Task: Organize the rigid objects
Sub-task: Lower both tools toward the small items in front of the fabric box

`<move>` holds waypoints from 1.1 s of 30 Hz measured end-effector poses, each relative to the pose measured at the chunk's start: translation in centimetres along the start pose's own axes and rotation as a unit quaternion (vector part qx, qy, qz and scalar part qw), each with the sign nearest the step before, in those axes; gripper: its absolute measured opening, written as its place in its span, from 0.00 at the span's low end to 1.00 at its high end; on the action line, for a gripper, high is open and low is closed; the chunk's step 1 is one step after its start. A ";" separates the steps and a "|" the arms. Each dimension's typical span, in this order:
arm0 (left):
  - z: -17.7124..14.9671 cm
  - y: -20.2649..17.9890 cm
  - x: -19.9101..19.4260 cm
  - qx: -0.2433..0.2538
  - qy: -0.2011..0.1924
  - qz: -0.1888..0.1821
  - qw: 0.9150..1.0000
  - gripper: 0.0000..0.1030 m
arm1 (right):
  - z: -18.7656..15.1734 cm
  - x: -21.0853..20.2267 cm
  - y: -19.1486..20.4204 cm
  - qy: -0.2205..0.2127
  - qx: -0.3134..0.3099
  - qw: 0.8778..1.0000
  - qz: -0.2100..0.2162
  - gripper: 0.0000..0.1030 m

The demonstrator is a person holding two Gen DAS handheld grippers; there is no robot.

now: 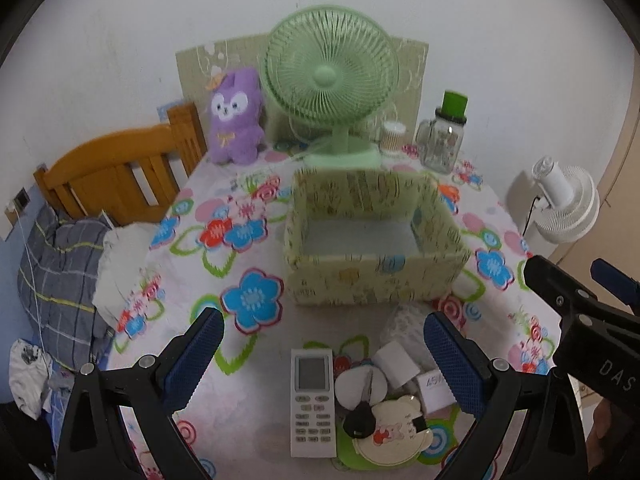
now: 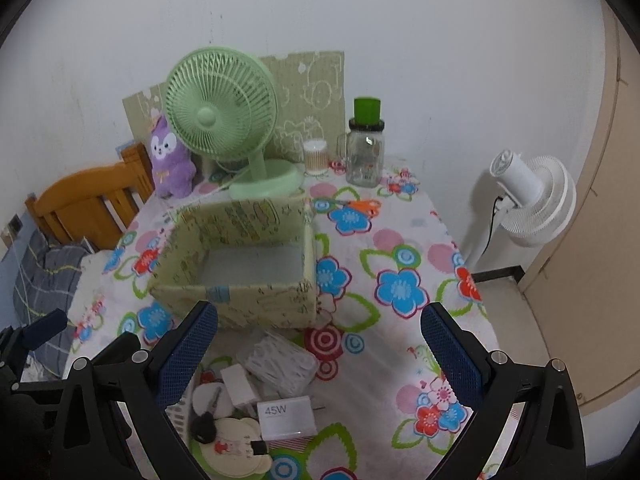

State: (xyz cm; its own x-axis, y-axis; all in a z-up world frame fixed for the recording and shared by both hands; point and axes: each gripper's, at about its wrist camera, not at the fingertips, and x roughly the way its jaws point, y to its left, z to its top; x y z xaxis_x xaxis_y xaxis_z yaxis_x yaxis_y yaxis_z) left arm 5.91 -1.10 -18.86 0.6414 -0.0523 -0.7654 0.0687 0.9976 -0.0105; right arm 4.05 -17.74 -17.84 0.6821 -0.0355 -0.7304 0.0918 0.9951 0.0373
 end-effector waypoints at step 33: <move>-9.5 -2.2 7.2 0.039 0.089 -0.018 0.995 0.74 | -8.8 6.9 0.9 0.073 -0.037 0.997 0.002 1.00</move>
State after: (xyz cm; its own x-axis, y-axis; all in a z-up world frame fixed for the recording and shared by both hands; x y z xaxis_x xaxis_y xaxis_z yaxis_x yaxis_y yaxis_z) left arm 3.07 -3.21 -30.47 0.4926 -0.0720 -0.8673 0.1528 0.9882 0.0047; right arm 2.46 -16.30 -28.84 0.5691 -0.0222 -0.8219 0.0307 0.9995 -0.0057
